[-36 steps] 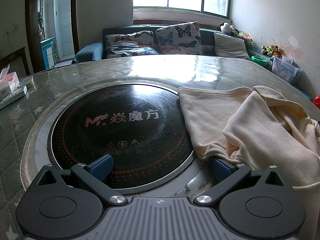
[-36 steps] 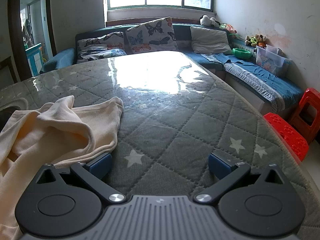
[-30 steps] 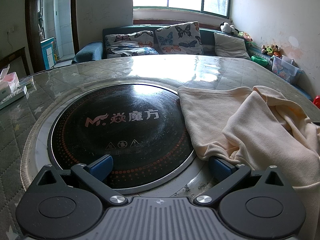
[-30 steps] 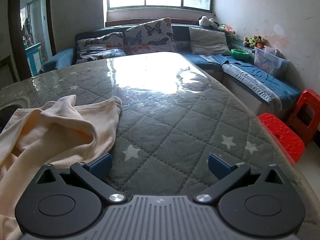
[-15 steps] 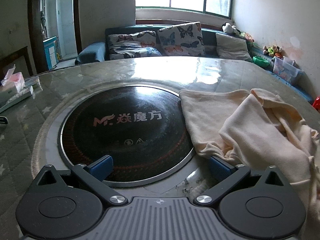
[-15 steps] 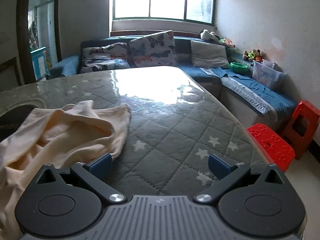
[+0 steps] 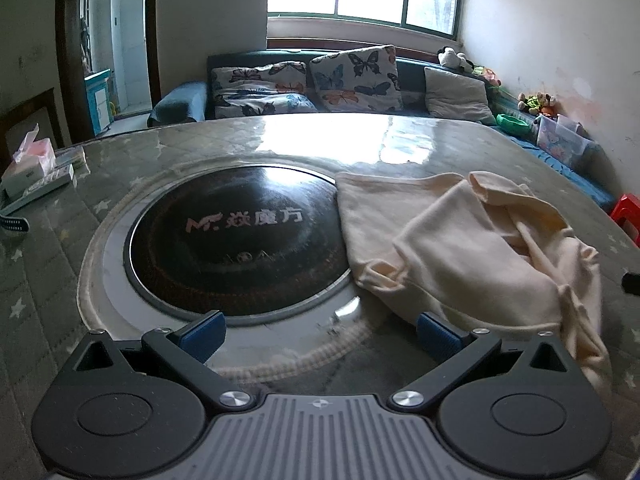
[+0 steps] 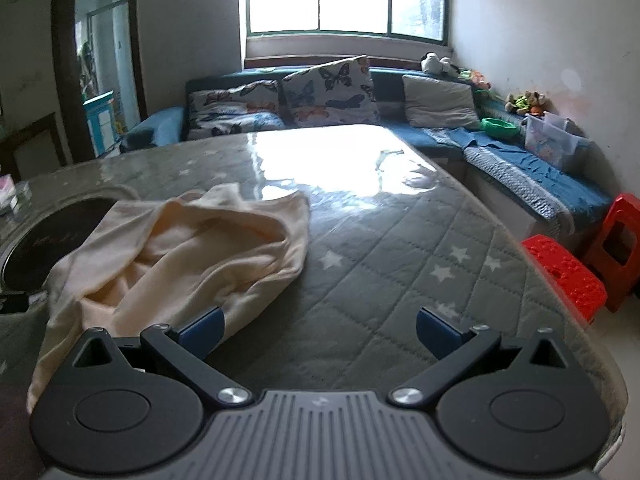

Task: Fold clothes
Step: 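Move both grippers toward the crumpled cream sweatshirt on the table, then close both grippers on the sweatshirt's edge, then lift the sweatshirt with both grippers, shake it out and lay it spread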

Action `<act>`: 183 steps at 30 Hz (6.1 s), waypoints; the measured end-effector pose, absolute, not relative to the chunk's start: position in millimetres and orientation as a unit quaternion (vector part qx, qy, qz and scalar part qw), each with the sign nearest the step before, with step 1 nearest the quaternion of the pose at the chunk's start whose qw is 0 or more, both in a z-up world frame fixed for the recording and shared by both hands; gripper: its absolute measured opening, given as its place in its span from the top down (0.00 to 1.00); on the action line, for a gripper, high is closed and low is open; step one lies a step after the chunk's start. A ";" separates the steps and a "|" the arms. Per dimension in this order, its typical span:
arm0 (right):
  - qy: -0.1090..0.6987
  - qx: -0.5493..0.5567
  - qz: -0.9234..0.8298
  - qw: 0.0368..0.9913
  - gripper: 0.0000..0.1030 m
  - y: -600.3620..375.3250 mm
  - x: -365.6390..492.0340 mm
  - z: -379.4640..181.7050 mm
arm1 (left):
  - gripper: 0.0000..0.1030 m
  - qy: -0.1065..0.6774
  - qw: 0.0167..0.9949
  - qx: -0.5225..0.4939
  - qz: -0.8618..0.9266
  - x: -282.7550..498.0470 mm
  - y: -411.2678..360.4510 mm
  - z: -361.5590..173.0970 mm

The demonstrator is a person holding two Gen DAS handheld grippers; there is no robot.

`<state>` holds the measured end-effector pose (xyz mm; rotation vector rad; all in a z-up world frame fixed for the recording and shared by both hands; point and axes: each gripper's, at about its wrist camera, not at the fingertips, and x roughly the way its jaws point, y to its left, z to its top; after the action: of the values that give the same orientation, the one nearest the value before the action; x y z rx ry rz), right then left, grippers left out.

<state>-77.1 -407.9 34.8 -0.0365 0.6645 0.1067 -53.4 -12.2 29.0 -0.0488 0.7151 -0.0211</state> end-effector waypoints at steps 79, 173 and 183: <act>0.354 -0.050 0.138 0.924 0.00 -365.3 -144.4 31.3 | 0.00 0.390 0.920 0.042 -0.032 -109.8 -76.4 39.0; 0.321 0.018 0.001 0.947 0.96 -493.8 -30.7 44.5 | 0.92 0.272 0.962 -0.005 -0.004 -29.8 23.3 114.5; 0.336 0.065 -0.055 0.938 0.94 -537.6 -68.8 21.4 | 0.92 0.350 0.932 -0.045 0.081 -105.4 94.6 63.4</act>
<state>-68.8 -537.6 21.4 0.1320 0.6860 -0.1121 -105.4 94.6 63.4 -0.0923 0.7166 0.1655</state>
